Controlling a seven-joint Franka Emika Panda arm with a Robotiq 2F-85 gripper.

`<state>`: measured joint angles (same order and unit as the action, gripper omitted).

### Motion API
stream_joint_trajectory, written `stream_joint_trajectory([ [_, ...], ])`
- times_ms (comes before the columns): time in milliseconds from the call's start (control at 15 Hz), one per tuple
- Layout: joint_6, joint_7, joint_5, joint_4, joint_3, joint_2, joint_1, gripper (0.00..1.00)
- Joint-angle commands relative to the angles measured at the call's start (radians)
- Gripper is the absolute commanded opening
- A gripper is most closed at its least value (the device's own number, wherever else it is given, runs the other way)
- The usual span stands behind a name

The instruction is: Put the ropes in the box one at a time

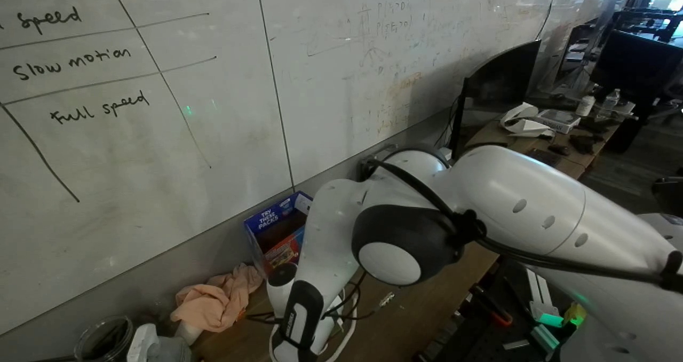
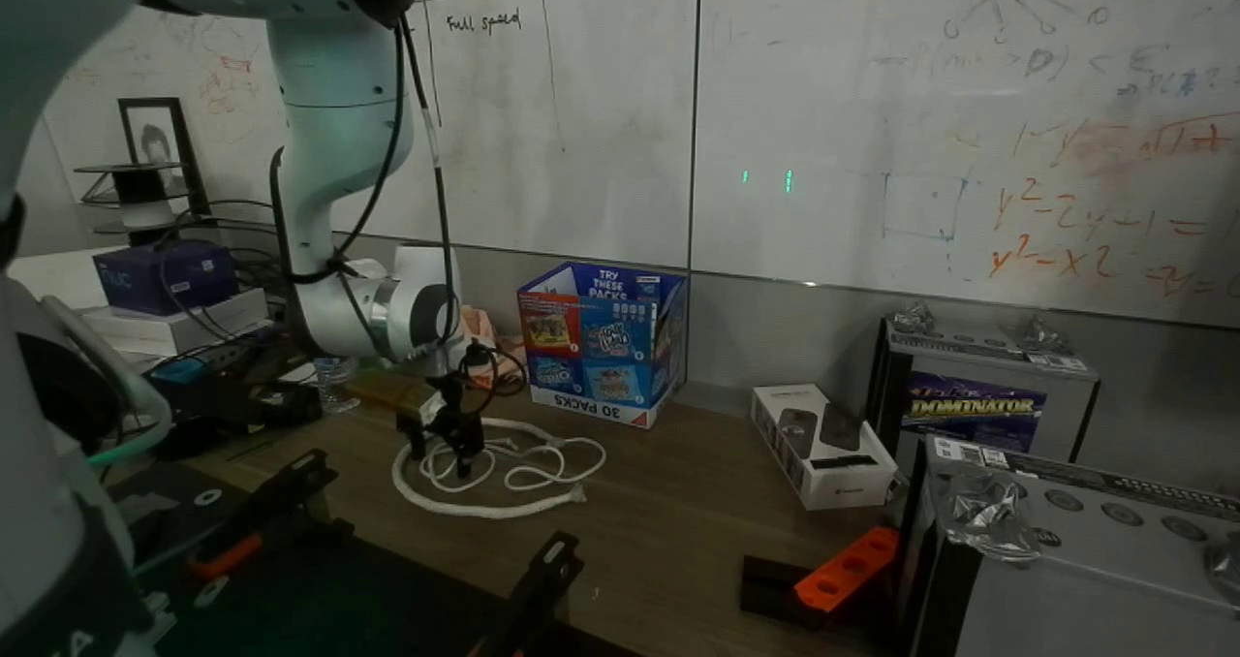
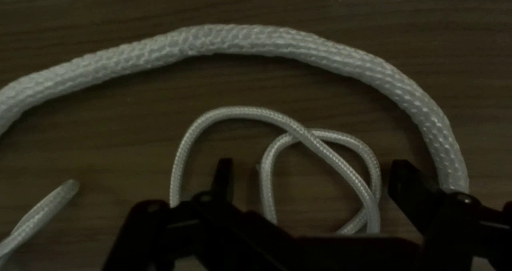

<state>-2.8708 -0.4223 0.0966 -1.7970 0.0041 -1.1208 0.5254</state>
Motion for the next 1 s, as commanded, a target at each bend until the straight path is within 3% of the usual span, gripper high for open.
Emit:
stream_joint_trajectory([
  [0,-0.01,0.006,-0.013,0.038,-0.02,-0.026,0.02,1.0],
  [133,-0.019,0.005,-0.016,0.041,-0.029,-0.03,0.028,0.73],
  [667,-0.027,0.007,-0.024,0.047,-0.061,-0.021,0.056,0.12],
  [800,-0.025,0.014,-0.025,0.048,-0.062,-0.019,0.05,0.05],
  [933,-0.013,0.023,-0.023,0.051,-0.058,-0.019,0.035,0.06],
])
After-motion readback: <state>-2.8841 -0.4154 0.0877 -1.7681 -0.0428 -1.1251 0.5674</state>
